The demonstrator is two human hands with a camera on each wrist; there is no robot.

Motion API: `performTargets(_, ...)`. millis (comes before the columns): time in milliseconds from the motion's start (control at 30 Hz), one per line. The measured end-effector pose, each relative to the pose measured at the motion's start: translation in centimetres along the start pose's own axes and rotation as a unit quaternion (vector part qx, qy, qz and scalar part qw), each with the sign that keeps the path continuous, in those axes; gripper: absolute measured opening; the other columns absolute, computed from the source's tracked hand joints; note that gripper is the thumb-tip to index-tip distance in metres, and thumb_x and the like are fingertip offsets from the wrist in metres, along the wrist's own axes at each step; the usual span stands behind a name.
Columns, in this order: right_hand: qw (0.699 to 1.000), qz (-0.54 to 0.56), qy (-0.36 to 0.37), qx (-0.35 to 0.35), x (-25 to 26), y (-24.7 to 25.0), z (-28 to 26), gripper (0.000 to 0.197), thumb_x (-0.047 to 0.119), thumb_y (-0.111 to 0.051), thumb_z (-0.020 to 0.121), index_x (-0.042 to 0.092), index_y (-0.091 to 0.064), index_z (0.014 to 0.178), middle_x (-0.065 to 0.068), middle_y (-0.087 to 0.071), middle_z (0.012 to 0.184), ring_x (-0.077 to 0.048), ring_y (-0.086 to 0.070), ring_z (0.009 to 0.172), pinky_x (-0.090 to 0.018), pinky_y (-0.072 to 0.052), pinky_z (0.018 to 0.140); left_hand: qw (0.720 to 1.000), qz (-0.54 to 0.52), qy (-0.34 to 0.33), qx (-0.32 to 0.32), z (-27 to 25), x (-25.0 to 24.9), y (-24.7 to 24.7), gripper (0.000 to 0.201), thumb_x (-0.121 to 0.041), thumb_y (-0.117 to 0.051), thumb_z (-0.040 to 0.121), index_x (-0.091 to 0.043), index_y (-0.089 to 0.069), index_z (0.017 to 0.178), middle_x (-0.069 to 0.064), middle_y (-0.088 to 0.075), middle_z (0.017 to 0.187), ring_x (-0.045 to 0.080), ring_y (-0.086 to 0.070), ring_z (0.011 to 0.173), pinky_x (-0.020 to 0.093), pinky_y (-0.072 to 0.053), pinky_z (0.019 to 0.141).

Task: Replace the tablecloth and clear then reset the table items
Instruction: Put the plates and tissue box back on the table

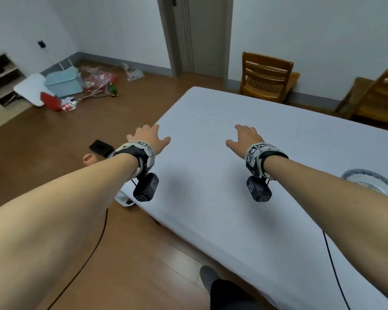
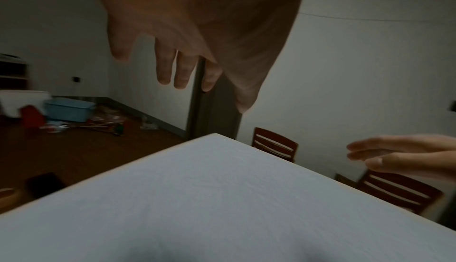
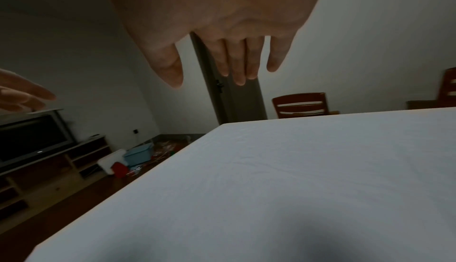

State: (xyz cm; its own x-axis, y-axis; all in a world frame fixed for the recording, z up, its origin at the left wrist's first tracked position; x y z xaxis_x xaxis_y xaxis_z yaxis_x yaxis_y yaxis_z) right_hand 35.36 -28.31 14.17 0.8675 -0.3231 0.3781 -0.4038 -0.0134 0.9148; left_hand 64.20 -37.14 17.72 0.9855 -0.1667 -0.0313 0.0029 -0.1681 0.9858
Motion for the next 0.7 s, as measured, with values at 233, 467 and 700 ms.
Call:
performTargets(233,0.989,0.008,0.124,0.080,19.3,-8.7,7.1,0.065,0.035,-0.052,0.088,0.011,-0.033,0.146,-0.010,-0.045,0.141,-0.028,-0.037,0.132,-0.040,-0.041,0.093,0.985,-0.046,0.163,0.013,0.9,19.7,0.7,0.064,-0.056,-0.046,0.092,-0.021,-0.038,0.145,0.013,-0.046,0.140,0.037,-0.046,0.124,0.052,-0.041,0.101)
performTargets(467,0.960,-0.051,0.245,0.127,40.1,-17.9,9.1,0.056,0.038,-0.054,0.085,0.011,-0.046,0.133,-0.012,-0.054,0.129,-0.031,-0.049,0.119,-0.040,-0.047,0.084,0.957,-0.096,0.274,0.011,-1.3,38.9,-2.3,0.070,-0.056,-0.048,0.091,-0.020,-0.031,0.149,0.013,-0.041,0.147,0.037,-0.044,0.129,0.051,-0.040,0.103)
performTargets(700,0.945,-0.085,0.282,0.138,58.6,-27.8,11.3,0.061,0.041,-0.054,0.088,0.011,-0.040,0.140,-0.014,-0.049,0.138,-0.032,-0.042,0.128,-0.045,-0.045,0.097,0.947,-0.112,0.301,-0.007,3.6,59.5,-2.4,0.072,-0.056,-0.049,0.090,-0.022,-0.030,0.150,0.011,-0.042,0.146,0.036,-0.044,0.130,0.051,-0.040,0.103)
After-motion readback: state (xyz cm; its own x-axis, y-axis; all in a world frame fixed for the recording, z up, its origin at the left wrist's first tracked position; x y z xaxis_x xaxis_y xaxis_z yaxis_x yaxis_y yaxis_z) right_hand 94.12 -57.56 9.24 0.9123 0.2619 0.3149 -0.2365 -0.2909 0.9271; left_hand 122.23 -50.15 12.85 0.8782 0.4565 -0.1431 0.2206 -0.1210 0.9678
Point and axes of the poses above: each hand's wrist, its own z-axis towards the middle knuckle, its own y-axis out of the back of the hand, x = y × z, the point moved 8 cm from there along z, towards the middle knuckle
